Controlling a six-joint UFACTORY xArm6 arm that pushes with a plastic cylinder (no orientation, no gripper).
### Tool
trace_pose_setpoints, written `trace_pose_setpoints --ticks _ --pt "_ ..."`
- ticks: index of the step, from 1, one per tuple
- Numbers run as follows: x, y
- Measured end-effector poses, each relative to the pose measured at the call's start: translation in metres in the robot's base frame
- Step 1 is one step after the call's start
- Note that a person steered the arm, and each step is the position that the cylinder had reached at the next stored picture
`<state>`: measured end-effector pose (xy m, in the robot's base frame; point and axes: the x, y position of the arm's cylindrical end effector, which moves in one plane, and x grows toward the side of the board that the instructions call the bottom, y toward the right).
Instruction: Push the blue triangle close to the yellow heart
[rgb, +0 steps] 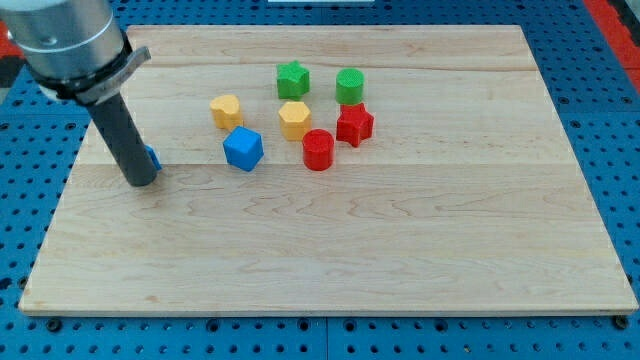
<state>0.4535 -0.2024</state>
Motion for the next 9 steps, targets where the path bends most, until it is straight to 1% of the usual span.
trace_pose_setpoints --ticks 1,2,3,4,5,6,7,8,9 --pt "-0.018 -0.015" --pt "-0.004 -0.046" --pt "-0.012 -0.061" --pt "-0.042 -0.034" --pt "-0.079 -0.025" --pt "-0.079 -0.016" --pt "-0.06 -0.037" --pt "-0.054 -0.013" --pt "-0.064 0.003"
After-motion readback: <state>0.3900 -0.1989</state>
